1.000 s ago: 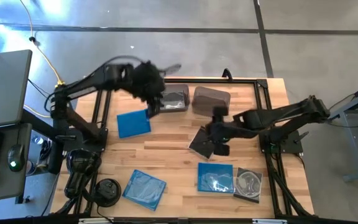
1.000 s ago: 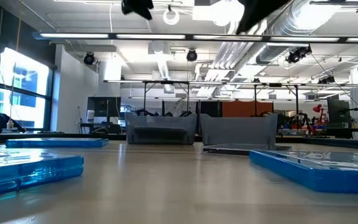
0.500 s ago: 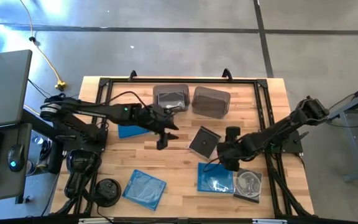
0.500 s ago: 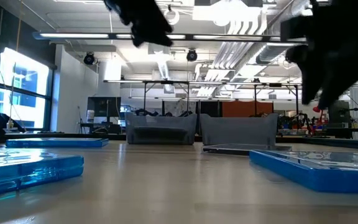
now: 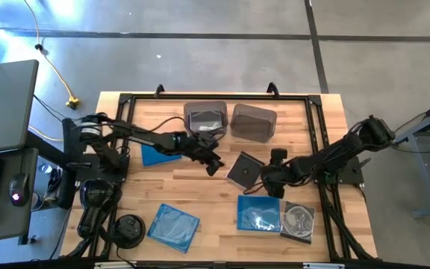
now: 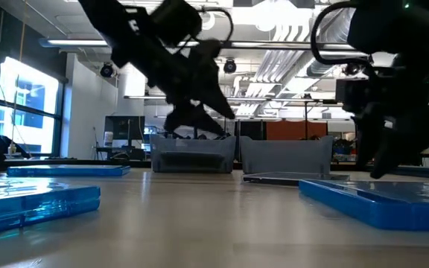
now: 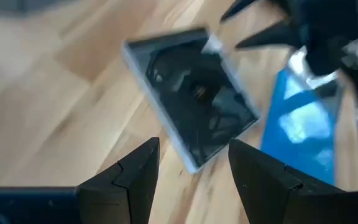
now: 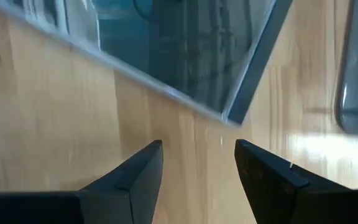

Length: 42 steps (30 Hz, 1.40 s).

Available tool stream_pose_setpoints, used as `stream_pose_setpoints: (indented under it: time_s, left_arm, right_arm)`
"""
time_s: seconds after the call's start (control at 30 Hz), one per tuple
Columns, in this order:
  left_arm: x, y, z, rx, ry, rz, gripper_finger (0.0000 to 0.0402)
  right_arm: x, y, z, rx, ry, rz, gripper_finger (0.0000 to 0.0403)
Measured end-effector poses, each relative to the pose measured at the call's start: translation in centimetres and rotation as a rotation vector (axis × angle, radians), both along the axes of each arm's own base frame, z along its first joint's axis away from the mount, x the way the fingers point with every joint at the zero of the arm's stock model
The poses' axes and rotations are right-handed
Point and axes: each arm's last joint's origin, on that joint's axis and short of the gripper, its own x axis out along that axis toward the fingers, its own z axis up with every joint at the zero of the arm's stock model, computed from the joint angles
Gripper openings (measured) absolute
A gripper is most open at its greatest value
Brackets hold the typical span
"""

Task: Pick & place jewel cases by type
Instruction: Put the top black CD case into the left black bin

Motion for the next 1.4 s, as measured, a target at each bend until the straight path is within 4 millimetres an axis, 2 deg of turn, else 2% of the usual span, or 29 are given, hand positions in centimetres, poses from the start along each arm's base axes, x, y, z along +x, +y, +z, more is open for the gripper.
stream_pose_setpoints:
  time_s: [0.13,0.3,0.43,0.6,0.77,1.2,1.4]
  left_arm:
    - [1.5,0.0,-1.8,-0.017,0.032,-0.023,0.019]
    - [3.1,0.2,-2.8,-0.047,0.052,0.018,0.019]
    - [4.1,1.0,-2.9,-0.064,0.049,0.087,0.019]
    - [4.4,2.1,-4.3,-0.13,0.103,0.157,0.019]
    - [4.9,2.3,-5.5,-0.173,0.111,0.168,0.019]
    - [5.2,2.2,-5.9,-0.25,0.089,0.113,0.019]
    - [5.8,2.1,-5.3,-0.256,0.086,0.069,0.019]
  right_arm:
    - [0.4,-0.7,-0.3,-0.009,-0.036,0.017,0.0197]
    - [1.1,-1.3,-0.4,-0.046,-0.092,0.082,0.0197]
    - [1.3,-1.4,-0.7,-0.048,-0.073,0.151,0.0197]
    - [1.8,-1.1,-1.5,-0.09,-0.046,0.234,0.0197]
    - [2.5,-1.2,-2.1,-0.188,-0.05,0.262,0.0197]
    - [3.2,-1.0,-1.9,-0.231,-0.088,0.377,0.0197]
    - [3.4,0.0,-1.7,-0.23,-0.133,0.412,0.0197]
